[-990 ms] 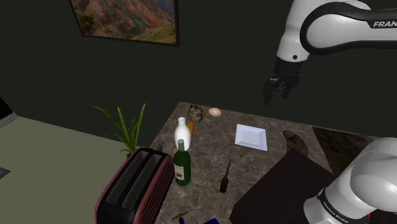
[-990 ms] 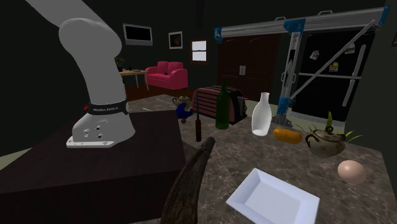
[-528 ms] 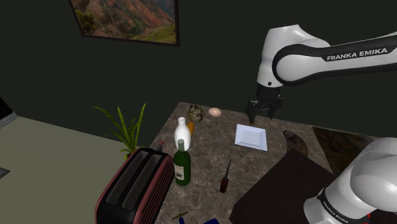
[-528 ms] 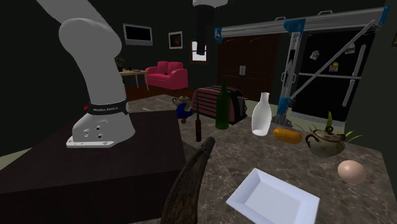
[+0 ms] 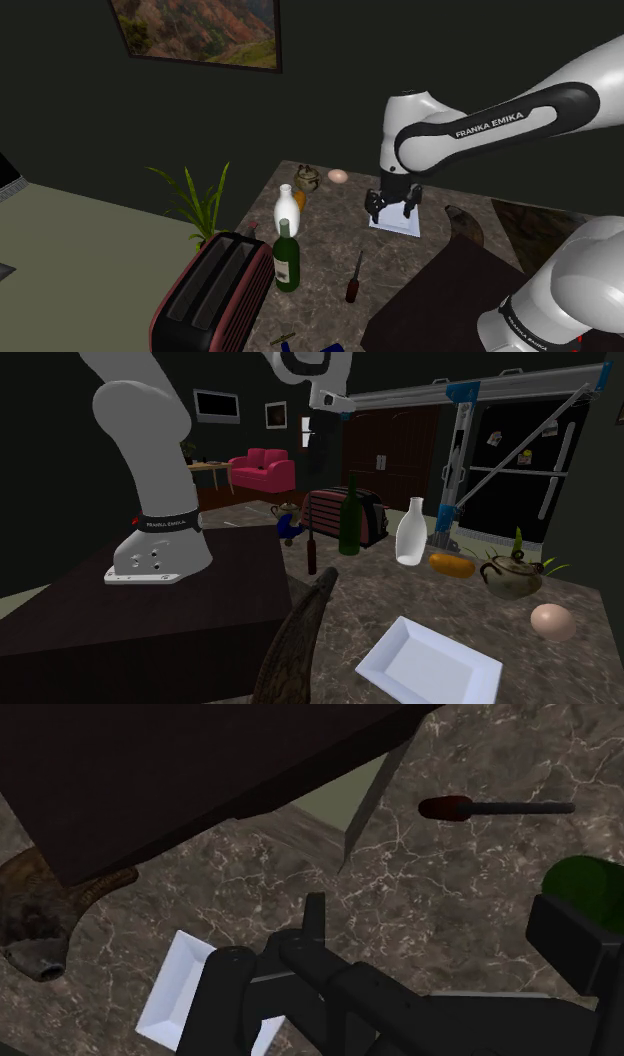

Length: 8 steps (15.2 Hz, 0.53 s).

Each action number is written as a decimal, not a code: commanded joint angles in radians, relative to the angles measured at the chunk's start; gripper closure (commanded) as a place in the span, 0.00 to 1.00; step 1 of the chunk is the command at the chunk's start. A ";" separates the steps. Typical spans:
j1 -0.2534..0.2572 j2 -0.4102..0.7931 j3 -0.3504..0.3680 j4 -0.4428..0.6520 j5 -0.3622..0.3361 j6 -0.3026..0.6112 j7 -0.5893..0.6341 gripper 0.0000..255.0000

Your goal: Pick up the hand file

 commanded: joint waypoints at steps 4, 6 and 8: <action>0.008 0.183 0.047 -0.001 0.033 0.146 0.115 0.00; 0.012 0.264 0.060 0.009 0.040 0.203 0.159 0.00; 0.017 0.349 0.070 0.025 0.044 0.259 0.203 0.00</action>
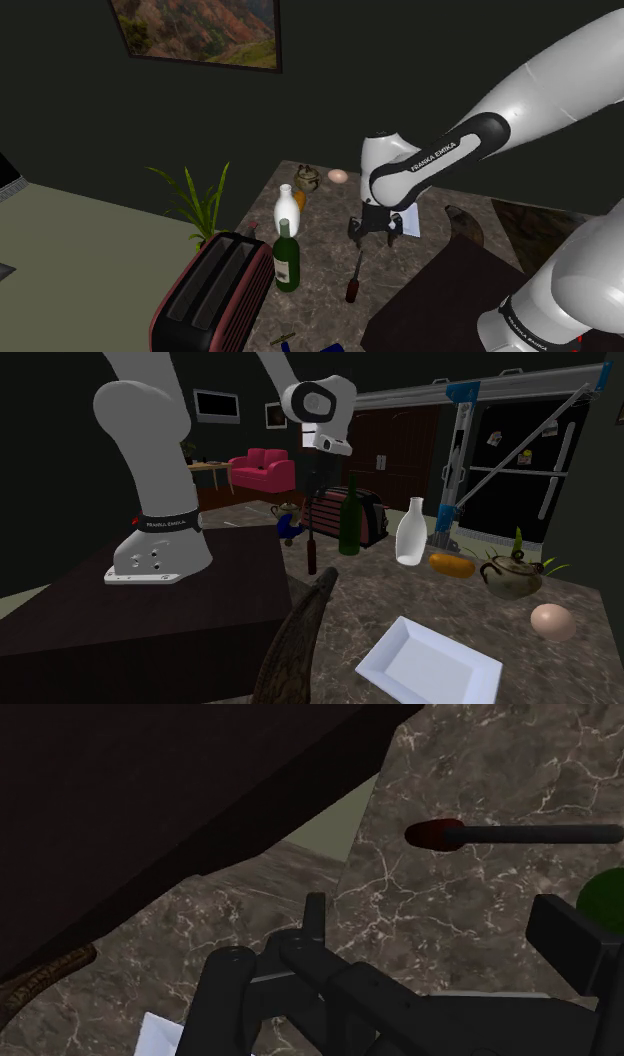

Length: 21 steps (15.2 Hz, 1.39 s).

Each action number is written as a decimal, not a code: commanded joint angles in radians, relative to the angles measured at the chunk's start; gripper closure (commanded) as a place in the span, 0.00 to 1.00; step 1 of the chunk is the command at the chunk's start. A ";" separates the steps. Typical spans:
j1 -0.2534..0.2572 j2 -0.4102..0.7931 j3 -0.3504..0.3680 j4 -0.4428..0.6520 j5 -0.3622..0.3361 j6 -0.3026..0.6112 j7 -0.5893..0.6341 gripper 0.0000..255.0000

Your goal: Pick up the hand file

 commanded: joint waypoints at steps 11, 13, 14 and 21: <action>0.057 0.447 0.000 0.138 0.002 0.255 0.186 0.00; 0.062 0.479 -0.006 0.146 -0.004 0.278 0.186 0.00; 0.064 0.495 -0.009 0.150 -0.006 0.290 0.186 0.00; 0.068 0.521 -0.014 0.158 -0.011 0.307 0.185 1.00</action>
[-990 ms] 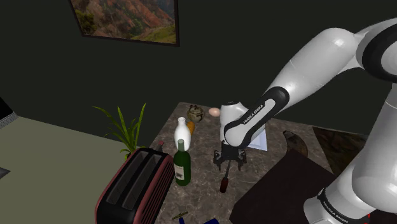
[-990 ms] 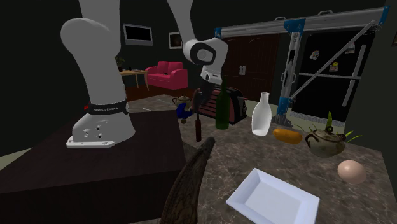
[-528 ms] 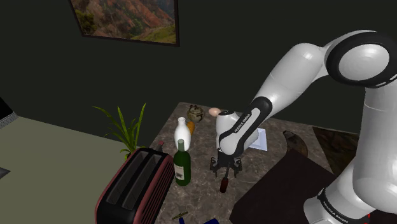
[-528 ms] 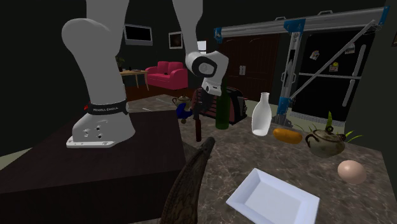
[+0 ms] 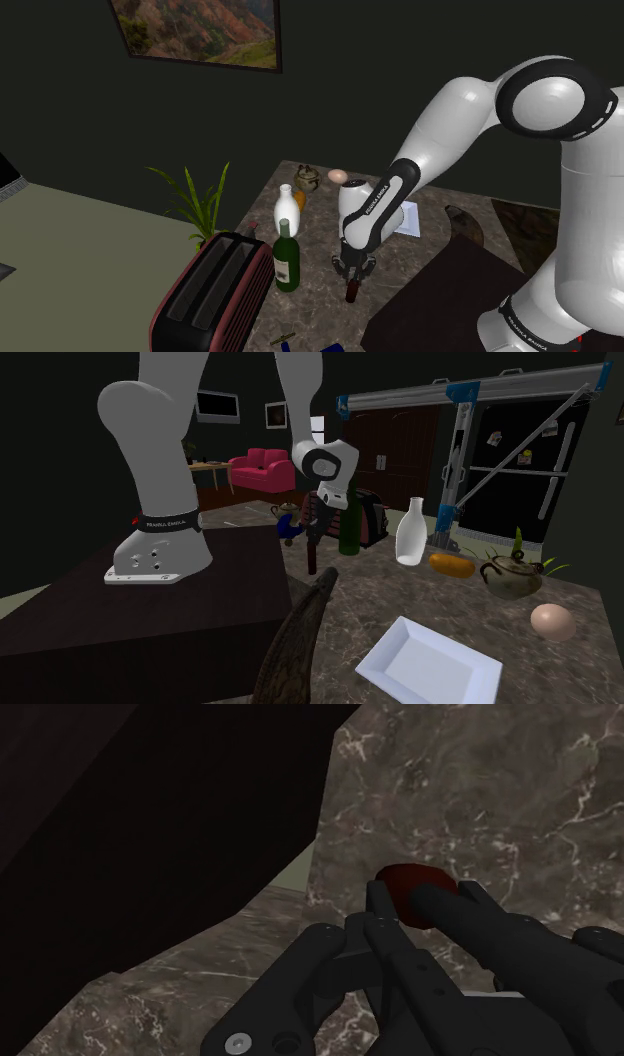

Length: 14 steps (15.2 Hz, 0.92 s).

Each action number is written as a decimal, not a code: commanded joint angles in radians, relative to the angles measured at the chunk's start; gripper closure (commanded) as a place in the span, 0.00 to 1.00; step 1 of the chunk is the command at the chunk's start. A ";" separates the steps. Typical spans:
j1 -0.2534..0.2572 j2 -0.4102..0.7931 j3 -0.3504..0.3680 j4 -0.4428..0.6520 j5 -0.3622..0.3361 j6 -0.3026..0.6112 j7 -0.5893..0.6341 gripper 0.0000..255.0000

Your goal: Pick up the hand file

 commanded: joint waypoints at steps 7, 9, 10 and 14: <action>0.000 0.000 0.000 -0.001 0.000 0.001 0.000 1.00; -0.004 -0.032 0.007 -0.010 0.006 -0.022 0.001 1.00; -0.007 -0.048 0.010 -0.014 0.008 -0.034 0.001 1.00; -0.016 -0.111 0.021 -0.028 0.020 -0.082 0.001 1.00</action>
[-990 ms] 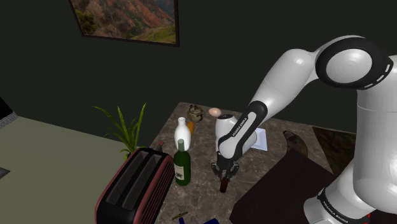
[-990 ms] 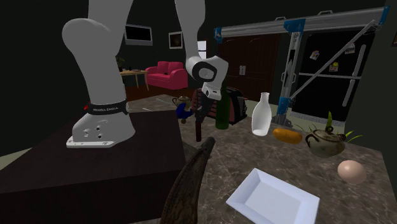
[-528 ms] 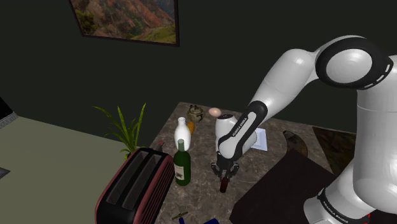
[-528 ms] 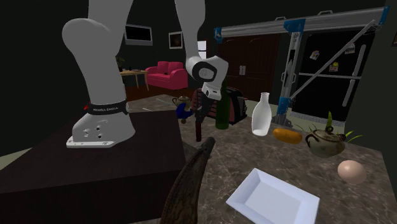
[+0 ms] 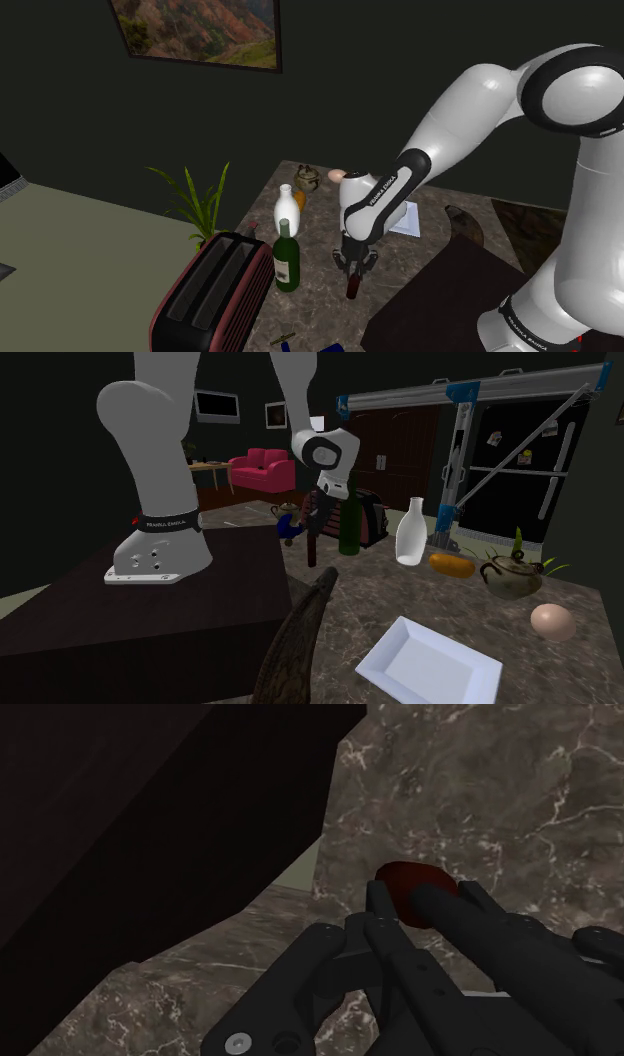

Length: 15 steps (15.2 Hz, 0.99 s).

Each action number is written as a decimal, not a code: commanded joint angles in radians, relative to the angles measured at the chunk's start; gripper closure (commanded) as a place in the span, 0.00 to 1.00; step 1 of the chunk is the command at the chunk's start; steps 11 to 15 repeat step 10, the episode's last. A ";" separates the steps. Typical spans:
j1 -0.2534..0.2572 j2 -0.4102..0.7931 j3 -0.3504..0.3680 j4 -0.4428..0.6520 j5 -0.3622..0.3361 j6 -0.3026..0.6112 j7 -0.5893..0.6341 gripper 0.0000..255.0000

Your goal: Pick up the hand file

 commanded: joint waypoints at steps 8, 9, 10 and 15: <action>-0.016 -0.141 0.022 -0.023 0.029 -0.117 -0.001 1.00; -0.016 -0.143 0.022 -0.023 0.029 -0.118 -0.001 1.00; -0.016 -0.143 0.022 -0.023 0.029 -0.119 -0.001 1.00; -0.016 -0.143 0.022 -0.023 0.029 -0.119 -0.001 1.00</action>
